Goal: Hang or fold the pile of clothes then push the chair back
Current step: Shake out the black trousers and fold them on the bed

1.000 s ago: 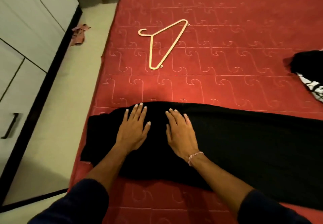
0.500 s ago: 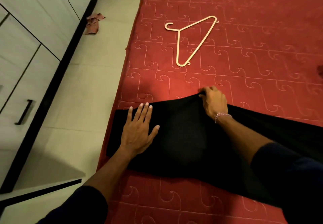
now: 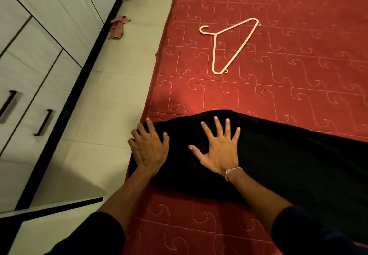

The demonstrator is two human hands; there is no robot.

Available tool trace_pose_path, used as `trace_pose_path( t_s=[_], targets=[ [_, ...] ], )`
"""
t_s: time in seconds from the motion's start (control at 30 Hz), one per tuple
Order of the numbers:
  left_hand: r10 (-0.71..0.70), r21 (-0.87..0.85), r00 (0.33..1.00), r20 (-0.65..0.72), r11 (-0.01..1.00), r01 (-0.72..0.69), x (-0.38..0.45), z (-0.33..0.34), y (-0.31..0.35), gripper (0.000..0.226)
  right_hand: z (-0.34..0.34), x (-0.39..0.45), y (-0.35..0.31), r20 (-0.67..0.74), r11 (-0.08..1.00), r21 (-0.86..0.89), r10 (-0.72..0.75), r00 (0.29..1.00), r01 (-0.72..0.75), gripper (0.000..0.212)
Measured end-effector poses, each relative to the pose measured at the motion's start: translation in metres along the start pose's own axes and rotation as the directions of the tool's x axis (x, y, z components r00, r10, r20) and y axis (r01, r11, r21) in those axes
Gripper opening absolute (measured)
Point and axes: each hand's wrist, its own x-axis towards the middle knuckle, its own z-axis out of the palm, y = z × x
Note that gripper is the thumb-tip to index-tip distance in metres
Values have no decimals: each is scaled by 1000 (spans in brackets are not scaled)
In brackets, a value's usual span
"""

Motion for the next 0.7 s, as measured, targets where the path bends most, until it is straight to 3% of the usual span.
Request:
trace_pose_path(
  t_s=[0.1, 0.17, 0.27, 0.4, 0.57, 0.7],
  targets=[
    [15, -38, 1000, -5, 999, -15, -1, 1, -2, 70, -8, 12, 14, 102, 999, -27, 44, 994, -42, 103],
    [84, -7, 994, -70, 996, -84, -1, 1, 3, 69, -12, 16, 20, 109, 1000, -22, 24, 994, -22, 95],
    [335, -5, 931, -143, 941, -339, 5, 4, 23, 65, -16, 25, 25, -31, 999, -18, 42, 999, -43, 70],
    [585, -113, 809, -49, 802, -587, 14, 10, 64, 66, -25, 54, 34, -192, 999, 41, 34, 981, -27, 45],
    [696, -109, 714, 68, 717, -689, 51, 17, 106, 72, -36, 109, 45, -164, 977, 206, -21, 986, 55, 32],
    [698, -53, 715, 29, 716, -696, 72, 31, 113, 78, -44, 163, 48, -66, 961, 274, -14, 998, 32, 46]
  ],
)
